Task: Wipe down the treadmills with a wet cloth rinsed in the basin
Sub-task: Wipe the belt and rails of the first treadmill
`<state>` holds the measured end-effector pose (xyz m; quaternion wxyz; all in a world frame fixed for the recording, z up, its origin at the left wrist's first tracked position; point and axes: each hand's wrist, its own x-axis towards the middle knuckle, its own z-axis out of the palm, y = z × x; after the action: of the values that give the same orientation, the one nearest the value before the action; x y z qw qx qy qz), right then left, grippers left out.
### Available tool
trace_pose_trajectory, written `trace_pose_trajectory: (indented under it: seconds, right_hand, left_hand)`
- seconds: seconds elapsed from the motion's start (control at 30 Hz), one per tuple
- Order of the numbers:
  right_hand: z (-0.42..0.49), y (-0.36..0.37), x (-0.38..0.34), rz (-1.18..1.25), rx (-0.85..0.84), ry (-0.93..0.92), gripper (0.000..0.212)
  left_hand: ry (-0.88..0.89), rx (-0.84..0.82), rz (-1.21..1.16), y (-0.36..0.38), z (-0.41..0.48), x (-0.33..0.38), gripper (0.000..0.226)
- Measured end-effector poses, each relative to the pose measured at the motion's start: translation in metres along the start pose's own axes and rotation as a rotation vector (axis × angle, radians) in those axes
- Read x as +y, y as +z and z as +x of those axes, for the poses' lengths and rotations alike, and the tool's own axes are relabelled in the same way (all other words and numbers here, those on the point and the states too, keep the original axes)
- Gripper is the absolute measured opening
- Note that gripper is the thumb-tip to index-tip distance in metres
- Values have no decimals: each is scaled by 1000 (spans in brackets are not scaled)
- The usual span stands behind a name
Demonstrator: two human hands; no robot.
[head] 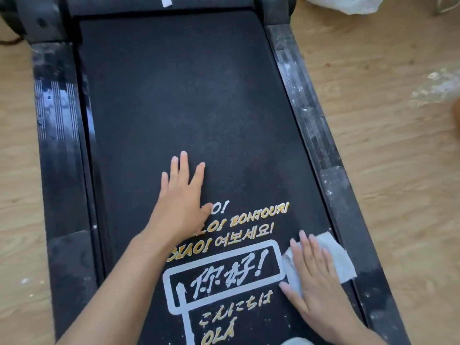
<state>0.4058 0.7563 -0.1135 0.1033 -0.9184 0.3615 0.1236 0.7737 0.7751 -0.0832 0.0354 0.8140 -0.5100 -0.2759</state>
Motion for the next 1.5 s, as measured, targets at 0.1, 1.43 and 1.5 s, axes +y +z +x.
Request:
trace_pose_trajectory:
  seconds: [0.1,1.43,1.5]
  right_hand:
    - [101,-34,-5,-12,54,-10,93]
    - [105,-41,-5,73,85,59,86]
    - [19,-16,-9,50,59,15,81]
  left_hand:
    - [55,7,14,14,-18,17,101]
    - [-49,440,-376,-27,-61,-48,60]
    - [-171,519,-399,-32,-78,-88,55]
